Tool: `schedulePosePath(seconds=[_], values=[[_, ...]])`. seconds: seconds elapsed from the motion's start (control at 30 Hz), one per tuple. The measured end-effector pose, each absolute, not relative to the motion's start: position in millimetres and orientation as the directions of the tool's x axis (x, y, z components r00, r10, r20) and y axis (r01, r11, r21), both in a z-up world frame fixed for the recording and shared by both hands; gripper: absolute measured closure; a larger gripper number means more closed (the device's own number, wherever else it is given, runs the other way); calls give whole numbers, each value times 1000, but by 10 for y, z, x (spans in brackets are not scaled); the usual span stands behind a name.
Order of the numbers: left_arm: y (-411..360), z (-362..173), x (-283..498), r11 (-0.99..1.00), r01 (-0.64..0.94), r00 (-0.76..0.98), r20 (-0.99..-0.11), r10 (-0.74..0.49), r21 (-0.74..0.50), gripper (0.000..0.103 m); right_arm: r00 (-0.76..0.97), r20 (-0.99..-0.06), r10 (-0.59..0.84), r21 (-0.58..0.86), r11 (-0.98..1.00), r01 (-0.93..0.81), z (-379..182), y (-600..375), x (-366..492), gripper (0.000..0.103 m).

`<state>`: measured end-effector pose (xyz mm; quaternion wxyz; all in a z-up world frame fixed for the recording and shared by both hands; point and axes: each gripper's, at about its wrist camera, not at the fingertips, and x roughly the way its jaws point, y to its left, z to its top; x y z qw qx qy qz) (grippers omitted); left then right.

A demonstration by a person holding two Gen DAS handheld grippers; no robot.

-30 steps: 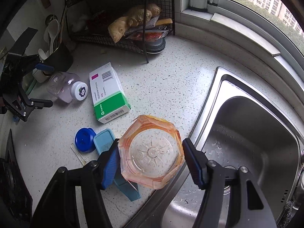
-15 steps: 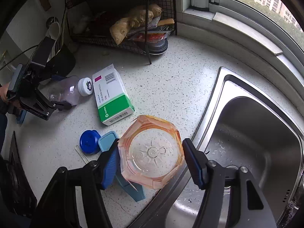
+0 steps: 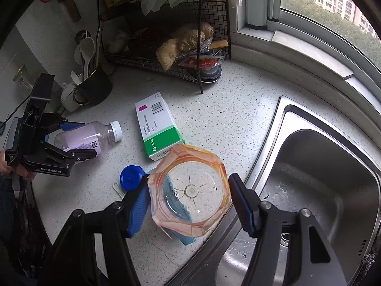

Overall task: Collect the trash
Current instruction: 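Carry the bottle and orange cup with both tools down over the red bin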

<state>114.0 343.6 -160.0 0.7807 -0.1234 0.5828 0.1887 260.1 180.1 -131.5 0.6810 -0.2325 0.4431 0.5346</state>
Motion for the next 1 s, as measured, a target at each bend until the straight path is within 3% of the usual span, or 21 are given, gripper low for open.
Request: schedulePosePath(seconds=[0.47,1.0], values=[[2092,-849,636,792,-610,278,-926,256,36,32,-38,-785,619,178,167,-970,-1080,849,2197,41],[-182,-911,-34,622,-782,212,-920,329,42,33,-192,-762,618,189,-71,-979,-1274,-581,1659,41]])
